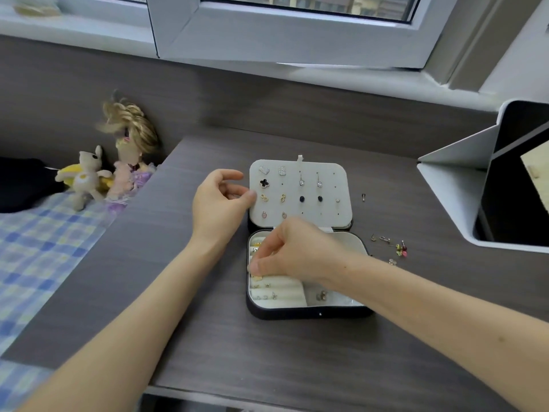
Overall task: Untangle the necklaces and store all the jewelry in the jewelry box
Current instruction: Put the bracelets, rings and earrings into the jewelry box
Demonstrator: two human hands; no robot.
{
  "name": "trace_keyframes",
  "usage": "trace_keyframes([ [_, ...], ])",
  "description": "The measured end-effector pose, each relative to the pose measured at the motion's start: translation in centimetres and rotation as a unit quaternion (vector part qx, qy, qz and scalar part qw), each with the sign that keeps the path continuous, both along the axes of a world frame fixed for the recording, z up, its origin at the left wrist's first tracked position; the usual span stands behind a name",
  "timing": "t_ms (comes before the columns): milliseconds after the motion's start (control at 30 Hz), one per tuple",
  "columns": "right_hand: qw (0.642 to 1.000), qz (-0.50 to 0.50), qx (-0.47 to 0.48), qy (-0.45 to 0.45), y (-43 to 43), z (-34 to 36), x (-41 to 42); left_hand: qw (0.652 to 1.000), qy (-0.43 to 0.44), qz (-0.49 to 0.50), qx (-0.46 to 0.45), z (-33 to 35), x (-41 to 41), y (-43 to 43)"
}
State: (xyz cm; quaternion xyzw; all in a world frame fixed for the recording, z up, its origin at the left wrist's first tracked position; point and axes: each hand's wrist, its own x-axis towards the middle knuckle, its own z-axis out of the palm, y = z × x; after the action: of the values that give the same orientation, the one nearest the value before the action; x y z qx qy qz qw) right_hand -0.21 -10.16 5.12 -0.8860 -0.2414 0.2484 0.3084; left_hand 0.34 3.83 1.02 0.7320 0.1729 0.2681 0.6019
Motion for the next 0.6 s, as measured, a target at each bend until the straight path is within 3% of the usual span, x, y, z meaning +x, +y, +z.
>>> trace_keyframes([
  [200,0.987,-0.013,0.054,-0.148,-1.0,-1.0,-1.8,0.999,-0.002,0.007,0.039,-0.1,-0.2,-0.3],
  [333,0.973,-0.079,0.135,-0.169,-4.5,-0.1,-1.0,0.998,0.002,0.019,0.056,-0.4,-0.2,-0.6],
  [467,0.937,-0.187,-0.002,-0.294,-12.6,0.0,2.4,0.997,0.001,0.026,0.067,-0.6,-0.2,-0.7],
  [600,0.925,-0.161,-0.080,-0.336,-16.4,-2.7,3.4,0.998,0.003,0.046,0.047,-0.7,-0.2,-1.0],
])
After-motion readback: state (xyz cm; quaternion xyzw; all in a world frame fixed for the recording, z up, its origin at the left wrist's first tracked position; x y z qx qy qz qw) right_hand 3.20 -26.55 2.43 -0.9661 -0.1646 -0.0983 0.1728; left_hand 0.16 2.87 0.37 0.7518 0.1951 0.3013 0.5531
